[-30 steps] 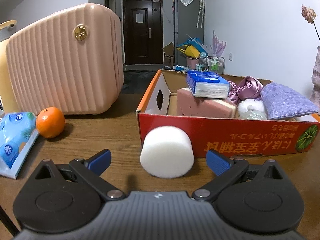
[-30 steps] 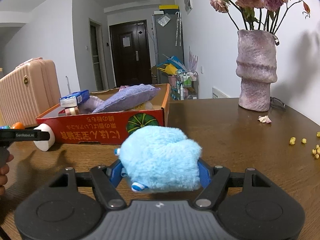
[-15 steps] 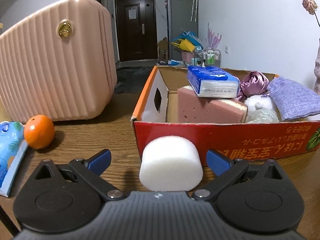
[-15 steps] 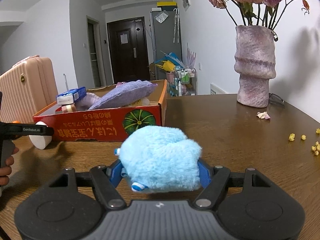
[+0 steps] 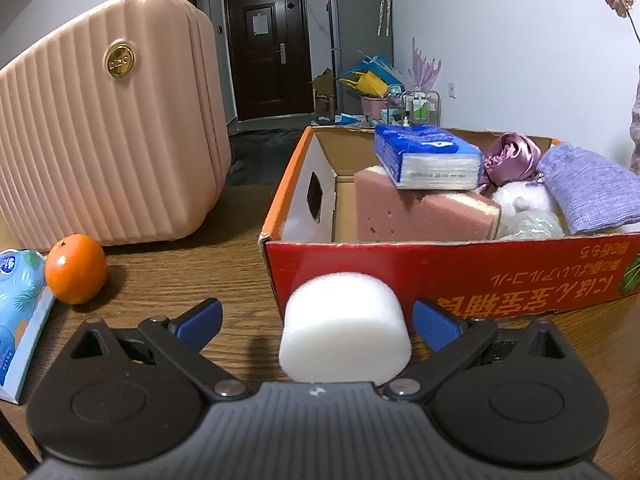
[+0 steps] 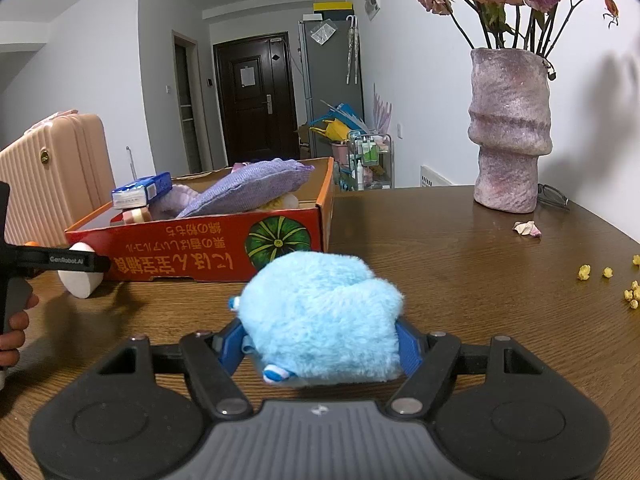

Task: Organize soft objects
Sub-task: 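Close the left tool on the white foam cylinder while the right tool holds the puff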

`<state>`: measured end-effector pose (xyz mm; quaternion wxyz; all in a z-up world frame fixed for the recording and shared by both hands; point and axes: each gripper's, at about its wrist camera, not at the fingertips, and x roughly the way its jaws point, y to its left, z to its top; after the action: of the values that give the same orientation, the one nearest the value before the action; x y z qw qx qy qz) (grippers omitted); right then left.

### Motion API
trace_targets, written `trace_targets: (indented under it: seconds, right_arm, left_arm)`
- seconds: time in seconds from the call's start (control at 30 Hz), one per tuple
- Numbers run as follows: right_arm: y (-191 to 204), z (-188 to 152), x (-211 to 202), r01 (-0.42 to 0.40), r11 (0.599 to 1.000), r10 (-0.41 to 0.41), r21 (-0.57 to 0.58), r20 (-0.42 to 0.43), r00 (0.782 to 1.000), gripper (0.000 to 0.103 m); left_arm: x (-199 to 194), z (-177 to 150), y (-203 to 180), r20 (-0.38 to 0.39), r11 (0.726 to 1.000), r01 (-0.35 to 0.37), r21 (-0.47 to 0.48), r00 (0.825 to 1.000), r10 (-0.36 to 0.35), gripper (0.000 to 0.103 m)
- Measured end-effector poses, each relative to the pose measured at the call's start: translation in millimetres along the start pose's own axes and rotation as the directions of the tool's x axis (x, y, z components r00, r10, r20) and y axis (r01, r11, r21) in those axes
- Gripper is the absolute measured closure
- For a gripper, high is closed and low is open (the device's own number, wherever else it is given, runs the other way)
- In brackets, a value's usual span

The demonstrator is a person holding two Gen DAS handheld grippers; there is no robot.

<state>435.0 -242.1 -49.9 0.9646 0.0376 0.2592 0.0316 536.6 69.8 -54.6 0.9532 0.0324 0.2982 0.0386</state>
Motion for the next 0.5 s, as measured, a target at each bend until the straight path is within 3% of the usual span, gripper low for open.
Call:
trace_targets:
  seconds: [0.23,0.33,0.43,0.5]
  right_arm:
    - [-0.1,0.1,-0.1,0.000,1.000,0.000,0.000,0.000,1.000,0.031]
    - [-0.1,0.1,-0.1,0.000,1.000,0.000,0.000,0.001,1.000,0.031]
    - [0.1,-0.5,0.2,-0.002,1.000,0.002,0.000,0.002,1.000,0.031]
    - [0.3,-0.6,0.1,-0.002,1.000,0.002,0.000,0.004,1.000,0.031]
  left_arm:
    - [-2.0,-0.1,0.7,0.010,1.000,0.009,0.007,1.000,-0.009,0.005]
    - [-4.9,-0.6,-0.6,0.015,0.999,0.030,0.012,0.999,-0.031,0.016]
    - [-8.3,-1.4,-3.2,0.021,0.998,0.054,0.026,0.998,-0.055,0.039]
    - [-9.4,-2.3,-5.8,0.026,0.998,0.046,0.043,0.999,-0.048,0.044]
